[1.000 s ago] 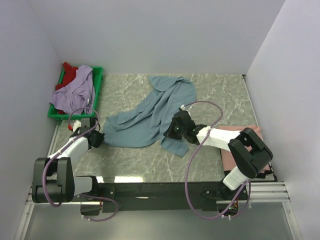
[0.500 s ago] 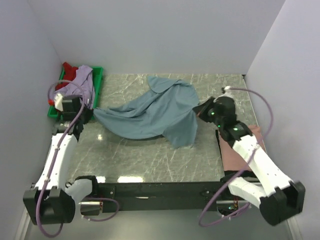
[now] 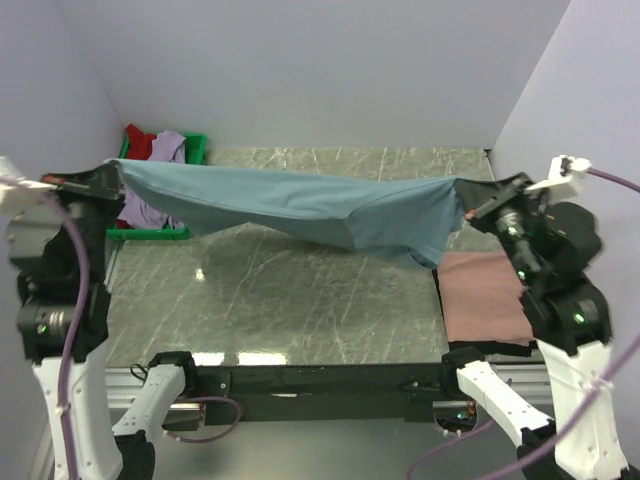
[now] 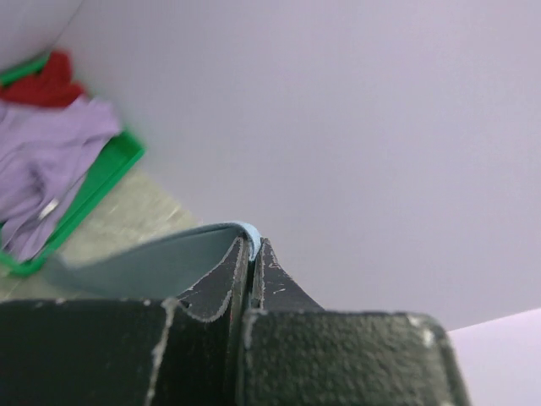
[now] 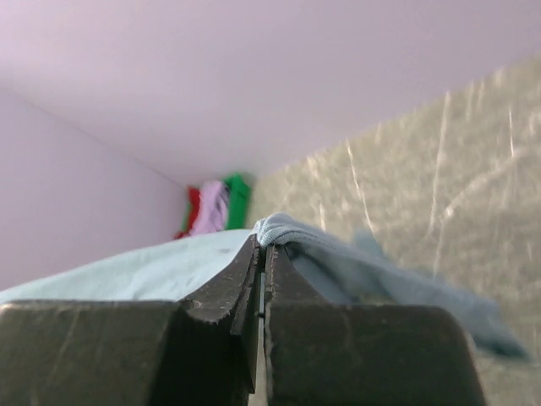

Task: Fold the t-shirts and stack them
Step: Flatten the tshirt out

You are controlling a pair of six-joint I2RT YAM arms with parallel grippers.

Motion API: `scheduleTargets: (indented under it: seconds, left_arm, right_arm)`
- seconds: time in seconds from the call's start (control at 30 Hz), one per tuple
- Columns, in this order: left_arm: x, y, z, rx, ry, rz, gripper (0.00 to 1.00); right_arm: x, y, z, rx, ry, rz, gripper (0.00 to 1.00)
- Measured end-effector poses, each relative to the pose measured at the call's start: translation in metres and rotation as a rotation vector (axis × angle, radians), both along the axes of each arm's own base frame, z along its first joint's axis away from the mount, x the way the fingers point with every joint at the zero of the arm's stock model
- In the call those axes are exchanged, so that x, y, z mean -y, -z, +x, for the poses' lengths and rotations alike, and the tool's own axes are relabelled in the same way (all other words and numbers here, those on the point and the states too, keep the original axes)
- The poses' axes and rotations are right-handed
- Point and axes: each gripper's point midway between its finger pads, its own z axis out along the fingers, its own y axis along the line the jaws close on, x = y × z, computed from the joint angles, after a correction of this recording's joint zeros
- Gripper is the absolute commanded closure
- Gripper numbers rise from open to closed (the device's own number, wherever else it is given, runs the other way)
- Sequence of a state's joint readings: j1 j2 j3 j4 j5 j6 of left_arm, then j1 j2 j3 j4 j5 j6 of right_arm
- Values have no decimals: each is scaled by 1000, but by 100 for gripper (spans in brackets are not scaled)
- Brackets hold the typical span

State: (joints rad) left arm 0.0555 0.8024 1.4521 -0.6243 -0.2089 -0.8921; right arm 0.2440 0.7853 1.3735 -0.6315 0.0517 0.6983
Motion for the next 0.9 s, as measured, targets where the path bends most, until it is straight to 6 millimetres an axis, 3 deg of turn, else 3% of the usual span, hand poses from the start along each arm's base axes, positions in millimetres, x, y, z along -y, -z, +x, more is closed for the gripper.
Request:
scheduleTargets:
  seconds: [0.1, 0.2, 0.3, 0.4, 0.5, 0.6, 0.7, 0.8, 0.9]
  left_arm:
    - [1, -38, -24, 98, 0, 7, 99]
    - [2, -58, -32, 145, 1, 9, 99]
    - [3, -61, -21, 142, 9, 5, 99]
    - [5, -49, 11, 101, 29, -4, 99]
    - [7, -25, 62, 40, 59, -11, 99]
    - [11, -5, 121, 4, 100, -13, 99]
    - [13, 21, 193, -53, 140, -23, 99]
    - [13, 24, 263, -43, 201, -41, 99]
    - [9, 6, 305, 18, 240, -54, 99]
  right_arm:
    - [9, -37, -21, 76, 17, 1, 100]
    - [17, -81, -43, 184, 32, 7, 100]
    - [21, -107, -48, 250, 43, 7, 100]
    - [18, -113, -29, 255, 50, -5, 100]
    - [10, -104, 21, 212, 61, -27, 100]
    - [3, -82, 90, 153, 58, -40, 100]
    - [-5, -60, 162, 101, 43, -44, 100]
    - [-12, -45, 234, 65, 24, -42, 100]
    - [-16, -58, 272, 94, 21, -35, 100]
